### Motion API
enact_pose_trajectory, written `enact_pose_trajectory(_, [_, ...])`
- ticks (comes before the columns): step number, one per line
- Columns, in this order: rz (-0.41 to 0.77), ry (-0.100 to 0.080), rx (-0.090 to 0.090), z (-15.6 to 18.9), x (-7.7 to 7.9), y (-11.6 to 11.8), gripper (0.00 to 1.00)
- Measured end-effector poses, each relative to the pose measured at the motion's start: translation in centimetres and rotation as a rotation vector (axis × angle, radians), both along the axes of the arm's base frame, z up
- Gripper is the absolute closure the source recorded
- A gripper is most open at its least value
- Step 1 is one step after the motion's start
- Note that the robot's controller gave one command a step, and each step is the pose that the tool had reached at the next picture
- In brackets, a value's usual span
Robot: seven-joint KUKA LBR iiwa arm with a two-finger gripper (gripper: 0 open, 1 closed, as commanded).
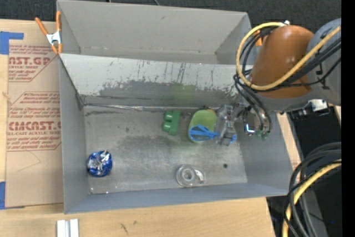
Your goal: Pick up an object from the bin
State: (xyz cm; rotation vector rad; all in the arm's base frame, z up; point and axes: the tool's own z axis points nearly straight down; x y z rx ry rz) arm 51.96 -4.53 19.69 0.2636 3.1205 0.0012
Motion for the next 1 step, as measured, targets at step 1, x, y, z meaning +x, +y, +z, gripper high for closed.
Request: enact_pose_trajectory(1, [-0.362,0.005,0.002,10.13,-0.19,0.2,1.0])
